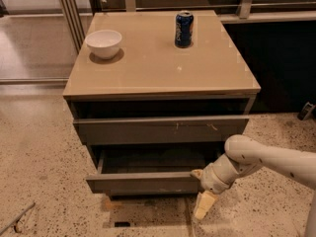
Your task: Open middle drawer
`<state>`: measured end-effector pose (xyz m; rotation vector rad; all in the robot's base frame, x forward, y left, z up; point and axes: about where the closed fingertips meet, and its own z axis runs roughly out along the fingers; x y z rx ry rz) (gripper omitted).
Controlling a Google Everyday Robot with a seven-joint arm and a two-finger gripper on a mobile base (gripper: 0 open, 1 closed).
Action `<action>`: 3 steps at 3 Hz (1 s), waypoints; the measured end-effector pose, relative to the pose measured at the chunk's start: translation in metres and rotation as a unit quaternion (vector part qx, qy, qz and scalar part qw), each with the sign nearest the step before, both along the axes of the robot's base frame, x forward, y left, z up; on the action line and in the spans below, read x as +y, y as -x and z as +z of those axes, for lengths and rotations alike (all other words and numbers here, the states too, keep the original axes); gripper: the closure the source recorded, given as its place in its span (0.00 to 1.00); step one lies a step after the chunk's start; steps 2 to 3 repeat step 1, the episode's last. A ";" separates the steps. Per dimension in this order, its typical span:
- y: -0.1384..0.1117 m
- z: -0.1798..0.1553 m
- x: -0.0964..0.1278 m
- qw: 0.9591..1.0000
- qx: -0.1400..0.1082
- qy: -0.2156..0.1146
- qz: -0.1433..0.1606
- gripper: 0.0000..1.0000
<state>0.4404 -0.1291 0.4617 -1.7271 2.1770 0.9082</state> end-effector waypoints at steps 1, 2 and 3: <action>0.000 0.000 0.000 1.000 0.000 0.000 0.000 0.00; 0.000 0.000 0.000 1.000 0.000 0.000 0.000 0.00; 0.000 0.000 0.000 1.000 0.000 0.000 0.000 0.00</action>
Offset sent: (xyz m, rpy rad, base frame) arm 0.0000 0.0000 0.0000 0.0000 0.0000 0.0000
